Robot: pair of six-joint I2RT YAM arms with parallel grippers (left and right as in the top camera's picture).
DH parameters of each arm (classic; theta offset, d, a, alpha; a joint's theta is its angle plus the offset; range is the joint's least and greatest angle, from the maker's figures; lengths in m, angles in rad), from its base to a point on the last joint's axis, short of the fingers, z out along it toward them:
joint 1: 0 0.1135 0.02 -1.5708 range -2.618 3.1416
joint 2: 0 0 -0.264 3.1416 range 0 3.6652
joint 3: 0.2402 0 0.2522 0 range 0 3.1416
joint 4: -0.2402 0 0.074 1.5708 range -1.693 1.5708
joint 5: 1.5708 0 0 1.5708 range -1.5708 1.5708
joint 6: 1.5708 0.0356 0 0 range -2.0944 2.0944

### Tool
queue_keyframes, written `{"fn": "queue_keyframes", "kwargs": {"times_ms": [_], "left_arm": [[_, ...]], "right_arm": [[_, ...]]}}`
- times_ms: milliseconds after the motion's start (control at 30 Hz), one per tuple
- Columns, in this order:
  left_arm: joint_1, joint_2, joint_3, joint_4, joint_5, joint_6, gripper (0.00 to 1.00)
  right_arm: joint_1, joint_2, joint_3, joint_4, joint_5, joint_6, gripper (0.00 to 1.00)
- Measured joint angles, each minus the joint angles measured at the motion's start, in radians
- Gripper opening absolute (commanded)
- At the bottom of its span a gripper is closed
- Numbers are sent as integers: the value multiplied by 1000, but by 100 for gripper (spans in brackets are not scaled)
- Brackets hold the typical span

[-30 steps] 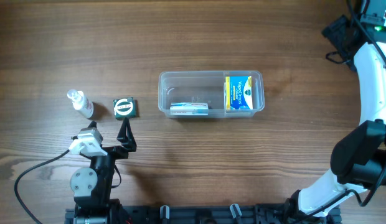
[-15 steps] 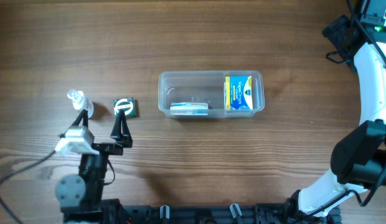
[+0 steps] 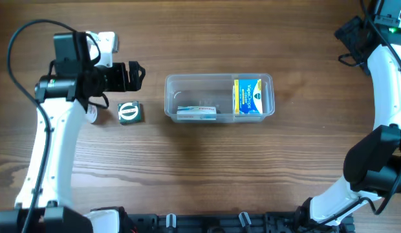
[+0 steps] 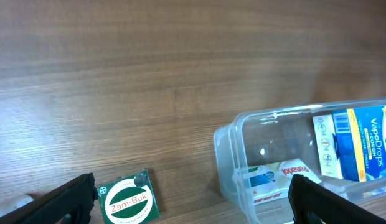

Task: Pack container
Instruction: 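Reach the left gripper to the green Zam-Buk tin and grasp it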

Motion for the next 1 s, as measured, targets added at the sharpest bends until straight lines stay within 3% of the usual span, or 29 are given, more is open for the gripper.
{"fn": "queue_keyframes", "kwargs": {"times_ms": [367,633,1000], "left_arm": [[0,224,15,-262,-41,-59,100],[5,327,15,-246,-194,-212,100],[5,382,15,-207,-315,-230,100]], "right_arm": [[0,0,0,0,0,0,100],[0,0,0,0,0,0,100],[0,0,0,0,0,0,100]]}}
